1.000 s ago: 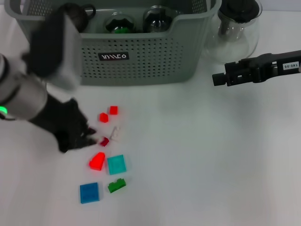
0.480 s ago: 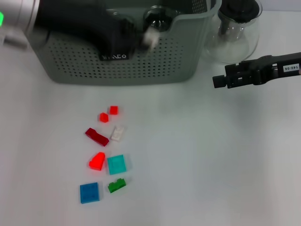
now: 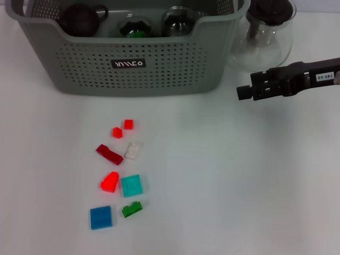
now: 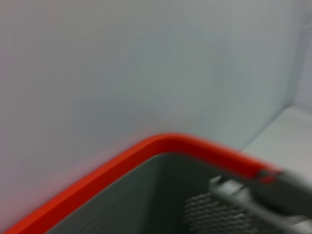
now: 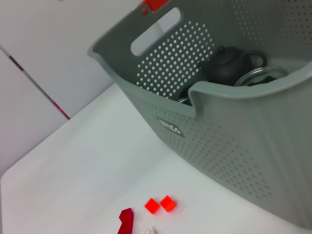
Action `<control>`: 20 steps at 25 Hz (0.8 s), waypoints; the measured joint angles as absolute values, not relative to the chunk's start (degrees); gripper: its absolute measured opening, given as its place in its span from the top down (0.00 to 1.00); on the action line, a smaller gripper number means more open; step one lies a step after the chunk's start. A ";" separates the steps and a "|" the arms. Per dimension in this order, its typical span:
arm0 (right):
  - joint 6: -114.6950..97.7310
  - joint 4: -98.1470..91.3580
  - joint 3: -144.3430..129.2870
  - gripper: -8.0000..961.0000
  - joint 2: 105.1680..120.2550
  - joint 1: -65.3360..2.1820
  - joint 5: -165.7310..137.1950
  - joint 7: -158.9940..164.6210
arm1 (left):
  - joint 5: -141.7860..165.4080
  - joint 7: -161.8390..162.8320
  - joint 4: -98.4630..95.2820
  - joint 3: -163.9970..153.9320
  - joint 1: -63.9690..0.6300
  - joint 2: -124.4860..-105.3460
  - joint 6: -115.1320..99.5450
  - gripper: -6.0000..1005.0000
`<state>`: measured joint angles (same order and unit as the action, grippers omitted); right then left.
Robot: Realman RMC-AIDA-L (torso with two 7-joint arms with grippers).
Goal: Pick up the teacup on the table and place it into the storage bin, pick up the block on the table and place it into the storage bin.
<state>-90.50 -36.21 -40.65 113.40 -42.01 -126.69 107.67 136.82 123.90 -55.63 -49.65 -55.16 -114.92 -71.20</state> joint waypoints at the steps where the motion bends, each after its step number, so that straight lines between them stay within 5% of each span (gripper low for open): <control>1: -90.65 -36.21 -40.66 0.02 113.42 -42.08 -126.69 107.63 | 138.58 124.53 -53.72 -50.26 -56.16 -114.70 -68.94 0.80; 5: -90.81 -36.21 -40.73 0.02 113.45 -42.10 -126.65 107.33 | 145.86 128.58 -49.86 -53.20 -58.32 -114.99 -61.29 0.79; 13: -90.62 -36.21 -40.71 0.02 113.41 -41.55 -126.70 106.26 | 156.40 133.23 -49.08 -57.02 -58.46 -118.45 -53.98 0.78; 20: -91.32 -35.44 -41.69 0.02 113.43 -41.35 -128.11 105.10 | 157.05 135.62 -48.99 -57.12 -58.79 -118.88 -55.30 0.77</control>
<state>-91.32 -35.44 -41.69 113.43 -41.35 -128.11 105.10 157.05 135.62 -48.99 -57.12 -58.79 -118.88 -55.30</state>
